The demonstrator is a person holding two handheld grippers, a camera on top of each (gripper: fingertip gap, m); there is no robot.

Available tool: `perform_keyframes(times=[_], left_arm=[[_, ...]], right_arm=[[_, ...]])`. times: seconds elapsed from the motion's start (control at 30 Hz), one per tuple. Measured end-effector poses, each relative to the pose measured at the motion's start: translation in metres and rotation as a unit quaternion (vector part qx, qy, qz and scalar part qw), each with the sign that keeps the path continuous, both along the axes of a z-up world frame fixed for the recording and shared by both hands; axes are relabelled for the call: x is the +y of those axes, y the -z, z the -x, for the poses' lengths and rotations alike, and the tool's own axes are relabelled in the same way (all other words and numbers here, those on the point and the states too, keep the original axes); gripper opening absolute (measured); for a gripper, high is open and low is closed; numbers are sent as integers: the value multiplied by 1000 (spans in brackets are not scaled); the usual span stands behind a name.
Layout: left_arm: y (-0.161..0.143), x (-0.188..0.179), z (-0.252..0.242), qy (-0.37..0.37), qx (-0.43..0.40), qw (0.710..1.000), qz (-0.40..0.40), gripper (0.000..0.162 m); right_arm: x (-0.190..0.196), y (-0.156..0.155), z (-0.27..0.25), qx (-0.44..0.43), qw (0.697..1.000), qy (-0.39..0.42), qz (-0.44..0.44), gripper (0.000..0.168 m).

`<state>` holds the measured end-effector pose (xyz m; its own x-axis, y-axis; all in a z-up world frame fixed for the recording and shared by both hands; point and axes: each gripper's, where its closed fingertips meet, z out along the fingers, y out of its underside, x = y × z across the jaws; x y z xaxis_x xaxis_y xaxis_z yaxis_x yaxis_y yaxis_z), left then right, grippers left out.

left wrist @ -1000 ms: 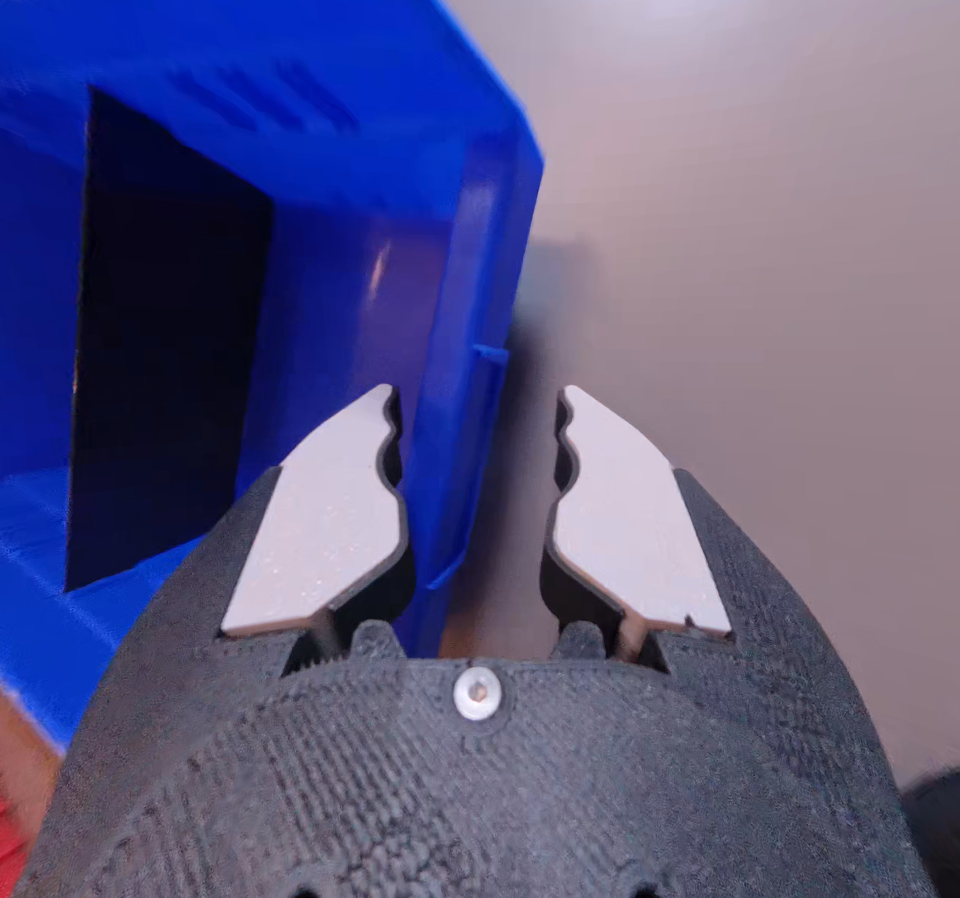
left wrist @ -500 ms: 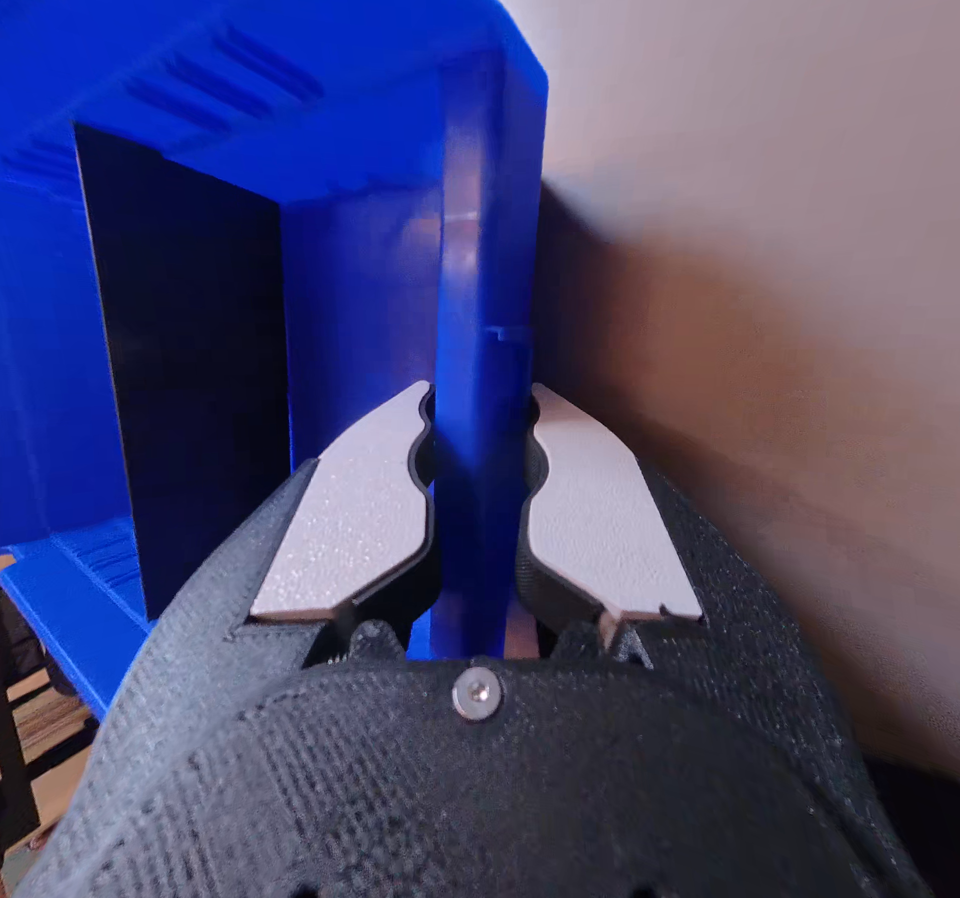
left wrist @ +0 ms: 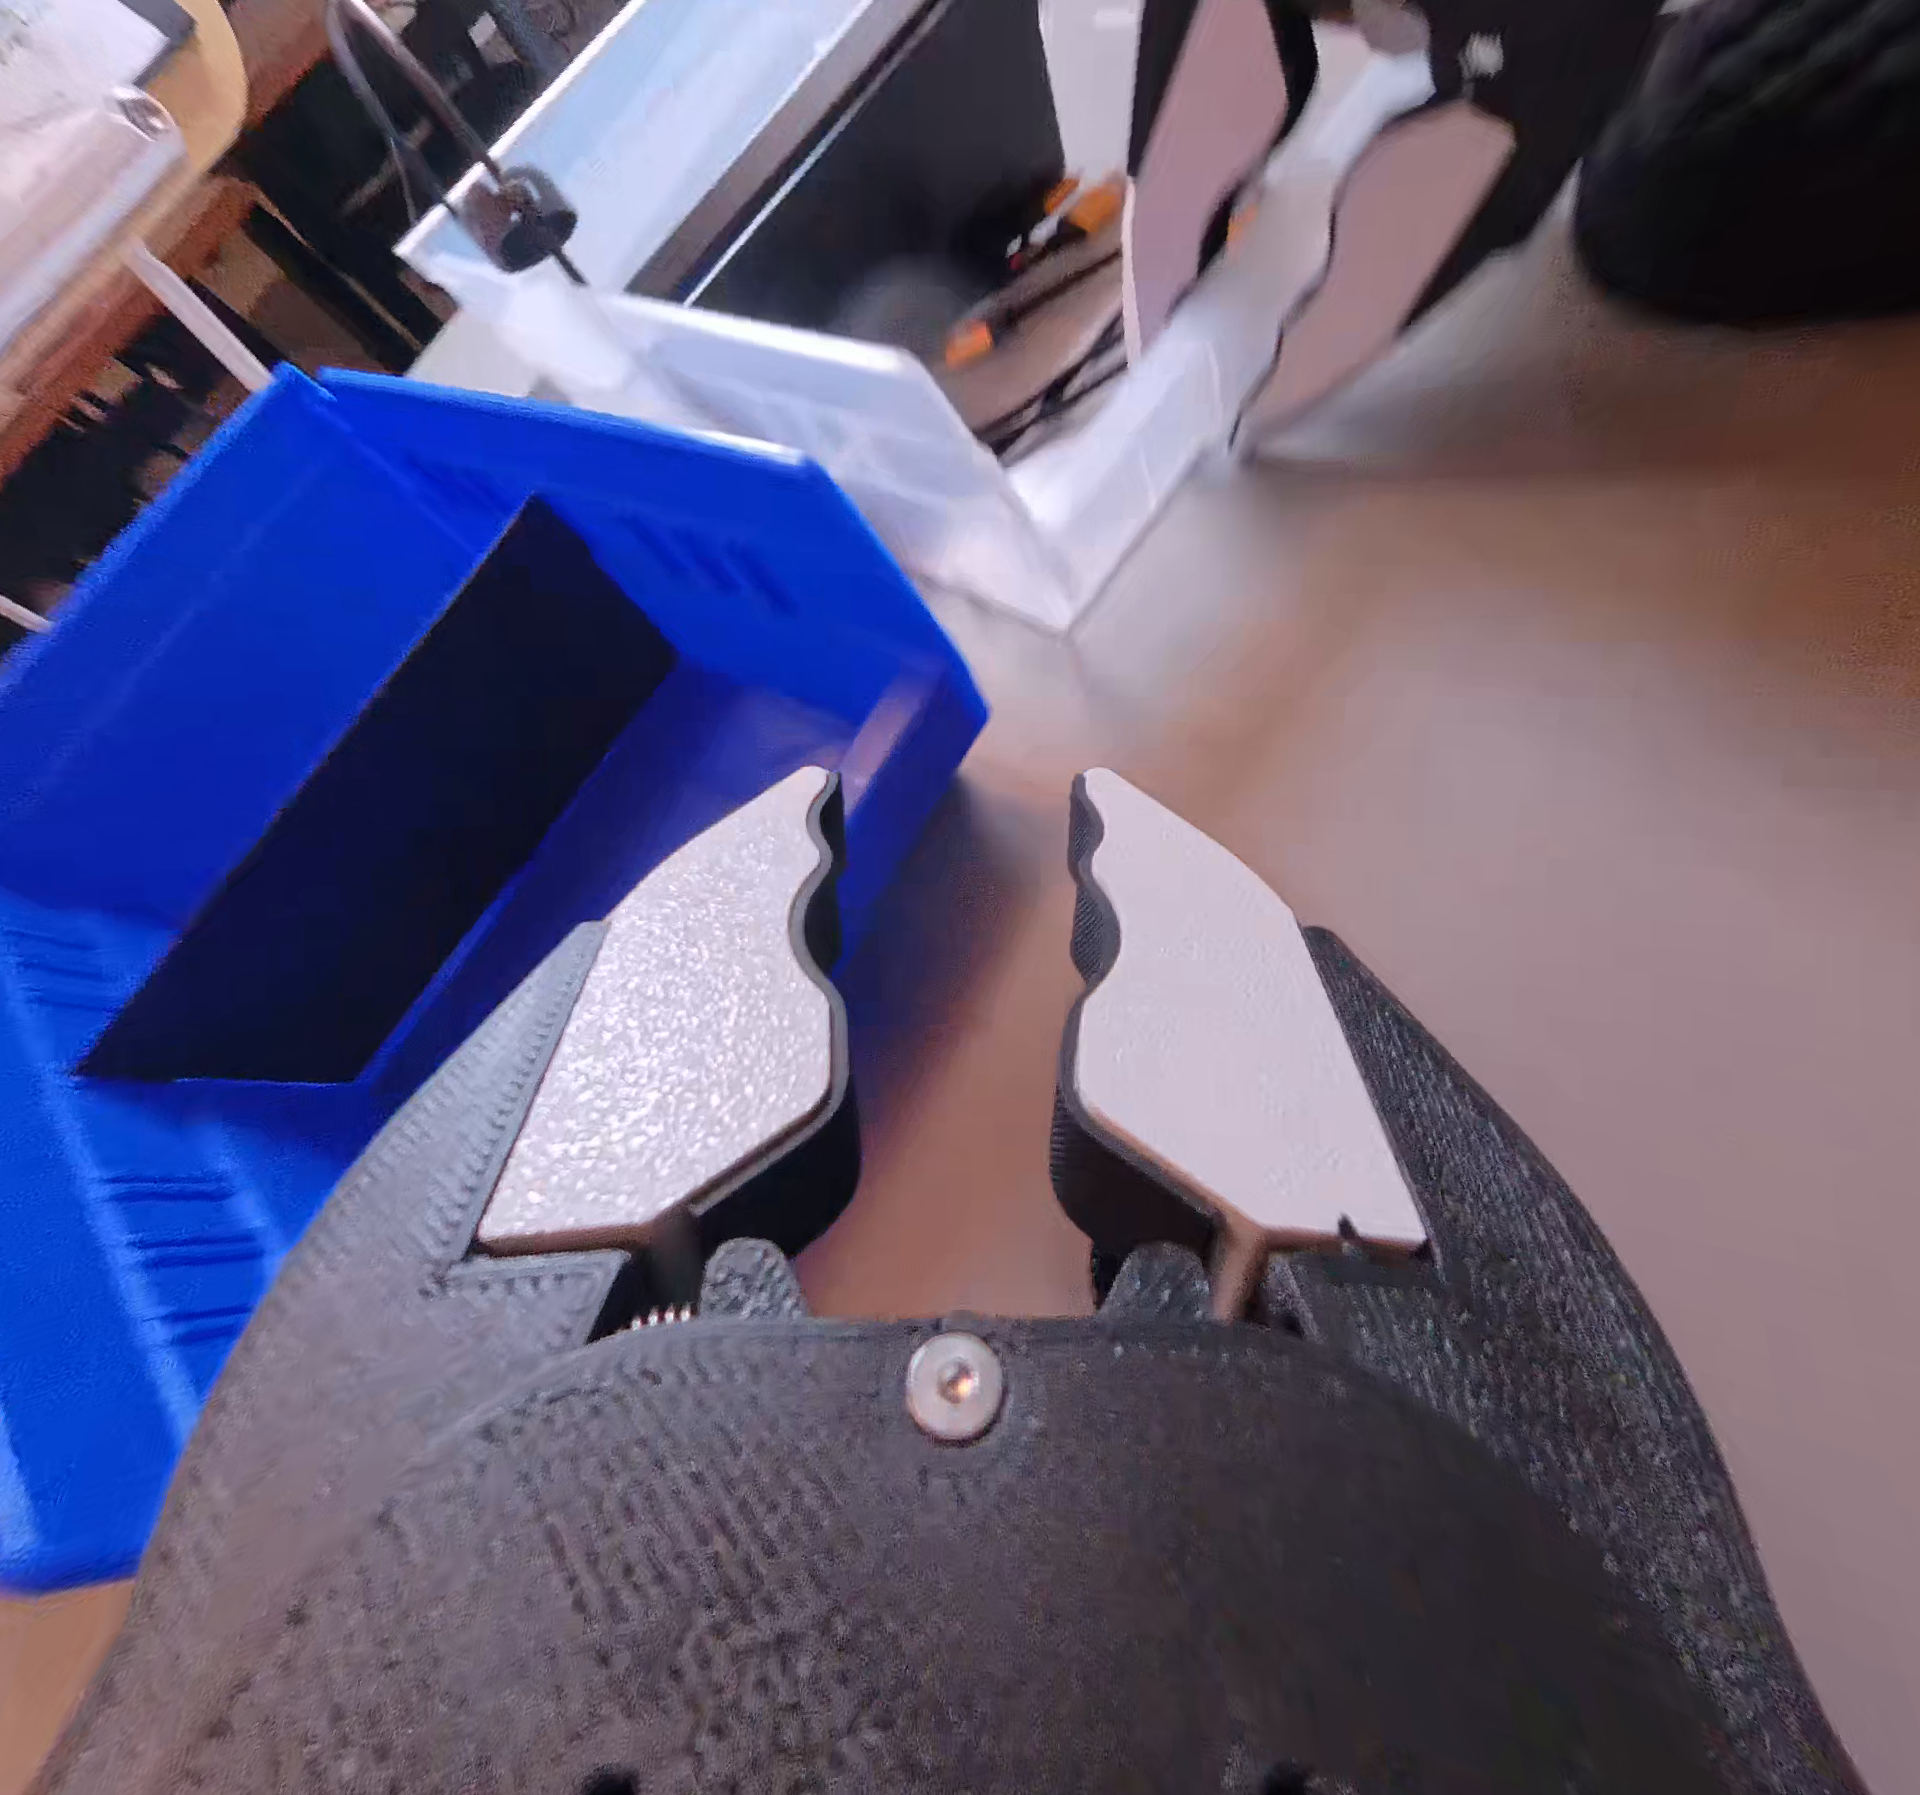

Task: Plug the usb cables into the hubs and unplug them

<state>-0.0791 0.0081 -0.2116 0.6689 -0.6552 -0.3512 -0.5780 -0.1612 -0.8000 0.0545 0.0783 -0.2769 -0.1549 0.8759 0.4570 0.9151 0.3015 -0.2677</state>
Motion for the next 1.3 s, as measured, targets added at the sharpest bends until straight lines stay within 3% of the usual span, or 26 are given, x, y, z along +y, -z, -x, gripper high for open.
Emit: perform_keyframes(times=[0.1,0.17,0.27,0.33,0.4,0.47,0.53,0.6,0.7,0.8,0.9,1.03,1.17,1.3], left_arm=[[9,-4,-15,-9,-53,998,38,52],[11,-11,-26,-6,-103,992,69,60],[6,-22,-35,-6,-153,985,81,66],[4,-31,-40,-6,-163,984,79,68],[-2,-31,-43,-20,-178,982,65,67],[-2,-21,-42,-51,-181,980,59,65],[7,-9,-45,-76,-177,978,76,63],[19,-2,-55,-87,-175,977,90,56],[25,12,-62,-117,-171,975,82,49],[12,17,-60,-127,-82,989,-1,23],[-7,9,-81,-93,-77,992,-38,23],[-67,-16,-80,-84,-59,988,-115,22],[-123,-63,-28,-133,-23,978,-161,22],[-150,-121,59,-219,21,960,-172,23]], right_arm=[[-42,-4,12,-2,1000,-22,-7,30],[-78,-17,18,36,998,-34,32,30],[-116,-75,17,195,977,-39,73,25],[-112,-122,-6,321,944,13,72,27],[-80,-146,-46,409,904,111,47,32],[-45,-134,-83,441,871,212,41,48],[-29,-103,-91,439,853,267,90,63],[-21,-75,-82,421,854,286,112,63],[-6,-62,-75,410,852,316,81,42],[-2,-75,-84,428,840,331,38,34],[-9,-108,-106,457,821,343,-21,25],[-38,-163,-108,505,799,319,-72,23],[-67,-214,-51,551,796,245,-57,24],[-94,-238,53,567,810,150,6,26]])
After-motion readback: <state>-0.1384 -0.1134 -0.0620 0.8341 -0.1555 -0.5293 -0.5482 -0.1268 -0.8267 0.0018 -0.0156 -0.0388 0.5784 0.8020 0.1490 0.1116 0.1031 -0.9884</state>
